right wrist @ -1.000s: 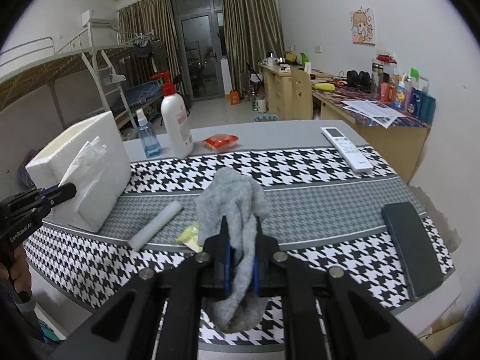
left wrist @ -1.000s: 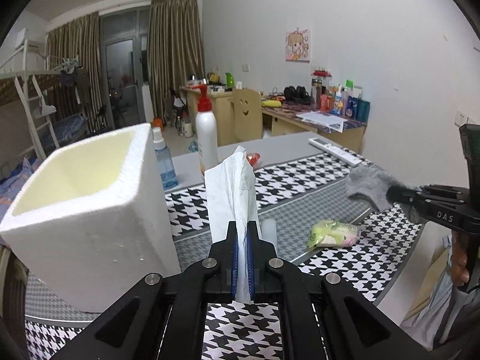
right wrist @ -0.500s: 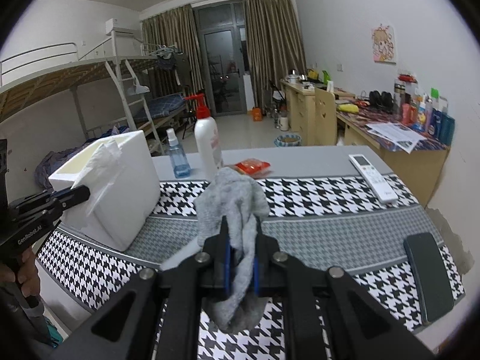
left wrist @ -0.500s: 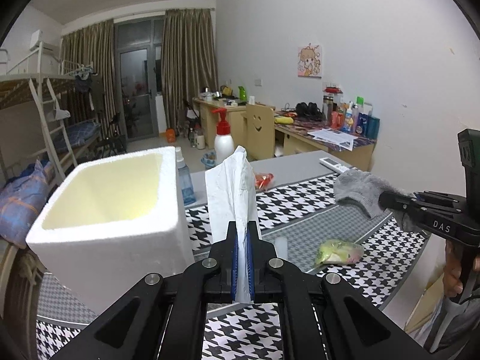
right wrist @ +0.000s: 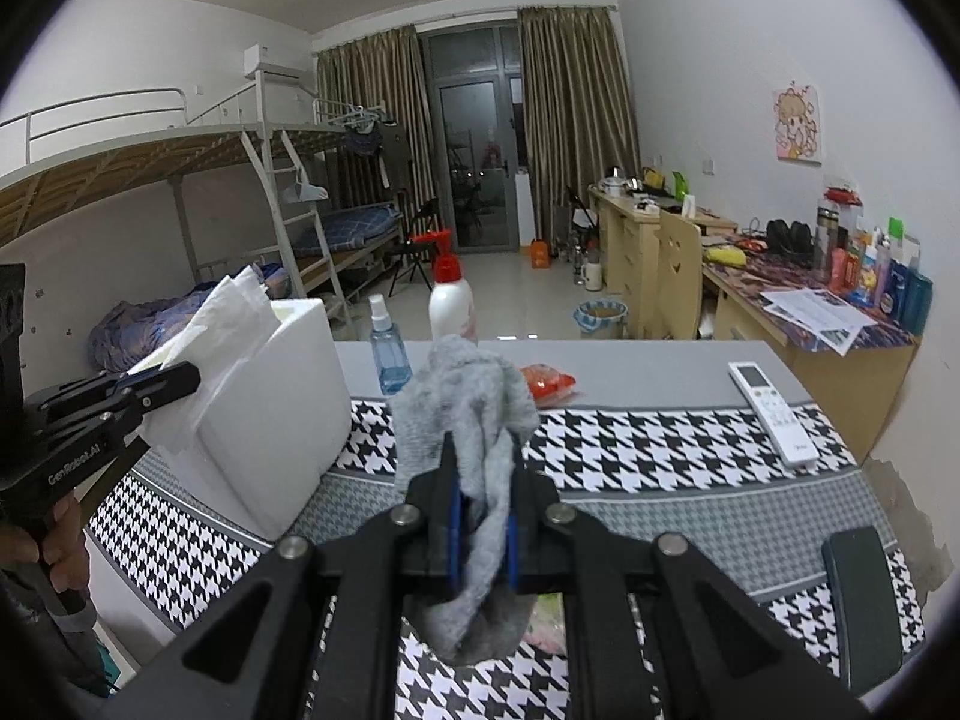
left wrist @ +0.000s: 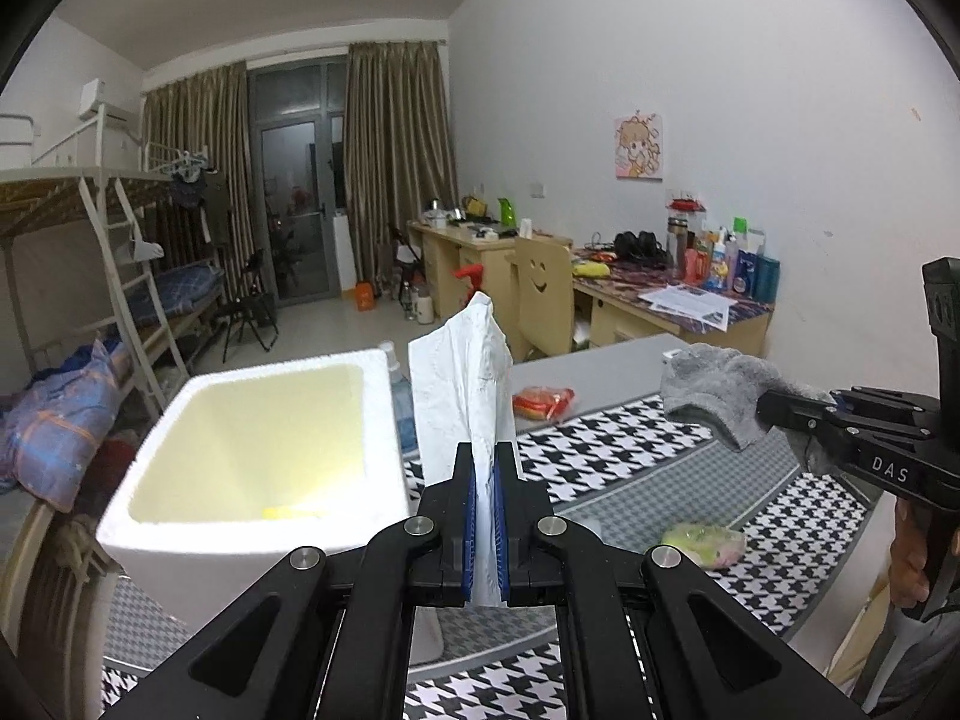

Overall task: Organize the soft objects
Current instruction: 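Carry the tissues in the left gripper and sock in the right gripper over the foam box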

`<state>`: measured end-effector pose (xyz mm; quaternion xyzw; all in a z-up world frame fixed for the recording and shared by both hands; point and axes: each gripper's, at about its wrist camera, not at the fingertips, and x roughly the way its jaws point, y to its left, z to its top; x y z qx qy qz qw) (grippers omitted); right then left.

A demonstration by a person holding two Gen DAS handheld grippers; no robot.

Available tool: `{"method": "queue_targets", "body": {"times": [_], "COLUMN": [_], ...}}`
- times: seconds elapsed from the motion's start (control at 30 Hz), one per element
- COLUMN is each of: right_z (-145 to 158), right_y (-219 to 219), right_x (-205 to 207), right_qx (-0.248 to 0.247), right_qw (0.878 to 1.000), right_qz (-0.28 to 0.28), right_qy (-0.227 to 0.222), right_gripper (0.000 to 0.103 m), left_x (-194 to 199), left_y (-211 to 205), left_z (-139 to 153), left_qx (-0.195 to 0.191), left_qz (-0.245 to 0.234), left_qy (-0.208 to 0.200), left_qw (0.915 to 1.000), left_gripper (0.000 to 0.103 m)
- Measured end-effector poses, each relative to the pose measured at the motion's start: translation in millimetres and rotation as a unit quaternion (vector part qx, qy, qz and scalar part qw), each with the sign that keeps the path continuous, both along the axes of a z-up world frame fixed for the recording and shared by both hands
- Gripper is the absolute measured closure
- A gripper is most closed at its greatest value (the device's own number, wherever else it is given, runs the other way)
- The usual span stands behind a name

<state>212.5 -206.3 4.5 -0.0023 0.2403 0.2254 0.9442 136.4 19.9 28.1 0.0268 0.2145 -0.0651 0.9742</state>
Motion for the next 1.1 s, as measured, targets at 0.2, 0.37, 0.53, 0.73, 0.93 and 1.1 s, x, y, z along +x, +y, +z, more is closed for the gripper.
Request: {"method": "queue_targets", "body": {"times": [0.2,0.37,0.53,0.73,0.93,1.1], "right_z": [8.8,13.1,18.7,24.1,27.6,27.5], "right_y": [10.4,20.8,31.2,41.0,54.5,63.2], "right_x": [2.2,3.3,4.3,4.4,8.9,10.4], "right_qx": [0.003,0.005,0.003,0.005,0.008,0.005], "right_qw": [1.000,0.999,0.999,0.998,0.998,0.997], "right_qz": [0.017,0.030,0.042,0.053,0.064,0.076], "right_qy": [-0.010,-0.017,-0.023,-0.028,-0.028,-0.029], "right_gripper": [0.089,0.089,0.089,0.089,0.089,0.089], "left_x": [5.2,6.1,5.0,7.0,12.6,18.4], "left_y": [2.3,5.1,12.6,21.1,34.2,46.2], "left_z": [3.7,7.5,14.7,19.9,20.7,20.7], "left_qx": [0.003,0.005,0.005,0.010,0.004,0.001], "left_qz": [0.011,0.023,0.035,0.057,0.080,0.101], "left_qy": [-0.004,-0.008,-0.021,-0.031,-0.030,-0.025], "left_qw": [0.9999,0.9997,0.9991,0.9978,0.9964,0.9945], "left_gripper": [0.098,0.098,0.098,0.098,0.098,0.098]}}
